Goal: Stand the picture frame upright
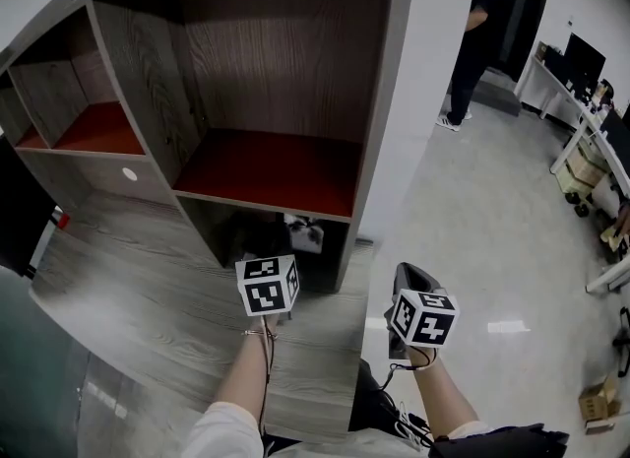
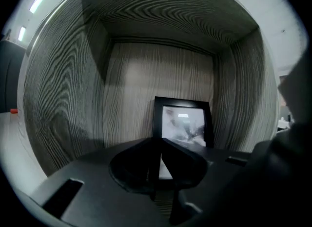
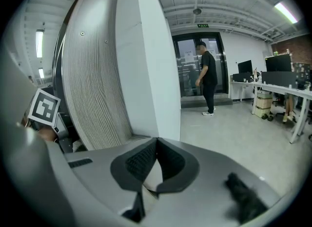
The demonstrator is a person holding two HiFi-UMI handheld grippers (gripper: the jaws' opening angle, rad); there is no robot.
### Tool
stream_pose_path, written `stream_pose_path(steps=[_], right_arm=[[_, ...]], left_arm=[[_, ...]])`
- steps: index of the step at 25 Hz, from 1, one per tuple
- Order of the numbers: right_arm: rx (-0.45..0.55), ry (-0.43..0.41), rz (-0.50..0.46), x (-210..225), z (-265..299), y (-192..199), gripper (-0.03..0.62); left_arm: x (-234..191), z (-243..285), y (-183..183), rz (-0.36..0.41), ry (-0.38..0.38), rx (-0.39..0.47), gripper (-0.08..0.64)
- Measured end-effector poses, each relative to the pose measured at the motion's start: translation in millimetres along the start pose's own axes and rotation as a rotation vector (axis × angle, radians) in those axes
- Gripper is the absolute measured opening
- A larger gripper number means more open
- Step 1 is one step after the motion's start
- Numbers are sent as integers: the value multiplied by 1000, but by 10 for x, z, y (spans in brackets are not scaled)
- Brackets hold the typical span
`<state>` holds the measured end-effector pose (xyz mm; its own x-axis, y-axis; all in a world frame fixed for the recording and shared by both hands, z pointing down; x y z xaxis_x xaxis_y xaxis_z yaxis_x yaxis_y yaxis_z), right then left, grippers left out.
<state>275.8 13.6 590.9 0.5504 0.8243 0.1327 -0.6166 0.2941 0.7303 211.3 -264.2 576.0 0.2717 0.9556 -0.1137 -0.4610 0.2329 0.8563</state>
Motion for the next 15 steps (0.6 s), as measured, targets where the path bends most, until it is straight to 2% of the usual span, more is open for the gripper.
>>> stream_pose_path(steps=[8,15], right_arm=[[0,7,3,61,-6,-22,31],[-57,-8,-17,-35,-144,-41,31]], left_arm=[[8,36,22,-12,-9,-2,71],[-21,-83,42,-91,16,-44,71]])
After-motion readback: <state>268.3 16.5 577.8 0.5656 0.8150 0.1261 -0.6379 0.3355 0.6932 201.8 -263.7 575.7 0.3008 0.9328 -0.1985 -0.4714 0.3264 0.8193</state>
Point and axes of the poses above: the fingertips, and each gripper's own axes: z forward along the fingers, x to its right, y out of its underside, the point moved 7 cm from there along -z, backward along the fingers, and after that the axes turned 12 degrees about -x, right-handed, at the moved point
